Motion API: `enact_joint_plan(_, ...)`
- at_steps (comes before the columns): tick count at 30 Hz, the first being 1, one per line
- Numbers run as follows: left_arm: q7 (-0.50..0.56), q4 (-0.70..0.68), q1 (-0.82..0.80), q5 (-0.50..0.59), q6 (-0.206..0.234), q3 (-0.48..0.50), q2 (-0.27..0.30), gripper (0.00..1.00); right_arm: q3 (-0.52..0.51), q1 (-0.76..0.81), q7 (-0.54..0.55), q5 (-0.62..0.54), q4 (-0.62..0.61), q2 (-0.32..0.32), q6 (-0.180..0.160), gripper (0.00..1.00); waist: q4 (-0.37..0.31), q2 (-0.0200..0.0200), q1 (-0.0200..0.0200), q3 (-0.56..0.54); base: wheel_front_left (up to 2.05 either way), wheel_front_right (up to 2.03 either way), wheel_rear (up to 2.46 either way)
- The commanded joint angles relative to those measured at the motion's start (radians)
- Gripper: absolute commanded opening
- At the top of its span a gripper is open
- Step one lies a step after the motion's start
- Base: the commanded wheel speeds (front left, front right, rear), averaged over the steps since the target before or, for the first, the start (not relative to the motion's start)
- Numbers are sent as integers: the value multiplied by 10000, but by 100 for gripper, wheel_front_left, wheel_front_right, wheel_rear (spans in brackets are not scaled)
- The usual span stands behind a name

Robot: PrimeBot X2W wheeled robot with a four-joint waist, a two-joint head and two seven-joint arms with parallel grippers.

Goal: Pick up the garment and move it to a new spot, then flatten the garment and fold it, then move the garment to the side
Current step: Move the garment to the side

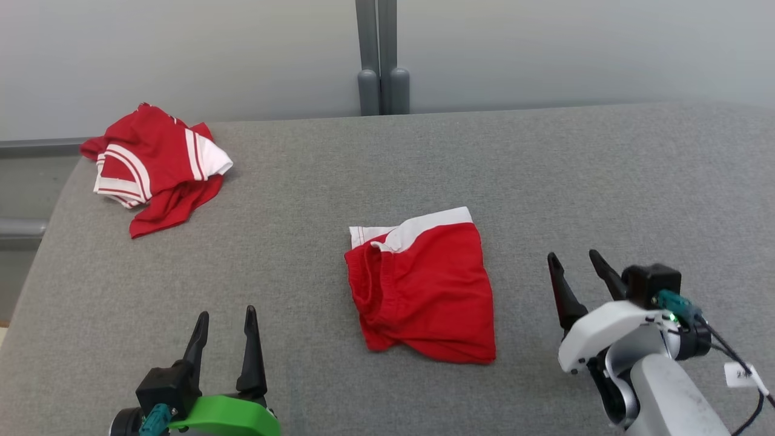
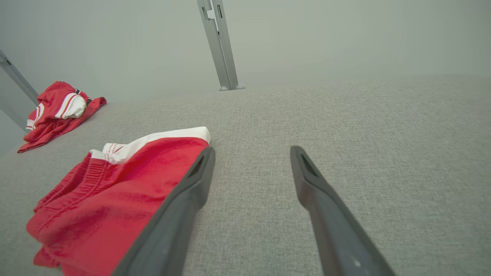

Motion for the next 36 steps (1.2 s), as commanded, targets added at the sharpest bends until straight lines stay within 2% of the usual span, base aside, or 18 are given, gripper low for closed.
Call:
enact_joint_plan(1,-3,28,-171,32,-25,-4,-2,100,30,-426,337,-44,83,-122,3,100,190,-1,0,145,0,0,0)
enact_joint_plan(10,-3,9,-432,-47,-5,-130,-59,100,891,-1832,2657,1115,1253,-565,4,100,1045,-1,0,646,0,0,0)
enact_joint_plan(18,-3,72,-526,-187,-17,-277,-75,100,1360,-2562,3479,1972,2621,-756,4,100,1779,-1,0,928,0,0,0)
enact_joint_plan(26,-3,63,-460,-333,68,-396,-78,100,1625,-2957,3919,2854,3758,-780,4,100,2066,-1,0,963,0,0,0)
enact_joint_plan(27,-3,54,-451,-342,77,-399,-78,100,1666,-3010,3881,2900,3891,-803,3,64,2066,-1,0,974,0,0,0)
enact_joint_plan(28,-3,44,-440,-346,87,-394,-79,100,1682,-3061,3887,2944,4004,-798,3,48,2058,-1,0,982,0,0,0)
enact_joint_plan(29,-5,36,-425,-349,98,-389,-79,100,1712,-3135,3866,3008,4141,-787,1,38,2041,-1,0,994,0,0,0)
enact_joint_plan(30,-5,37,-416,-346,99,-401,-77,100,1747,-3191,3833,3030,4223,-783,1,32,2024,-1,0,1007,0,0,0)
enact_joint_plan(32,-5,26,-424,-324,103,-420,-78,100,1859,-3342,3694,2993,4392,-826,3,0,1959,-1,0,1045,0,0,0)
enact_joint_plan(36,-5,16,-472,-206,73,-410,-78,100,2039,-3642,3236,3016,4543,-958,-8,0,1661,-1,0,1163,0,0,0)
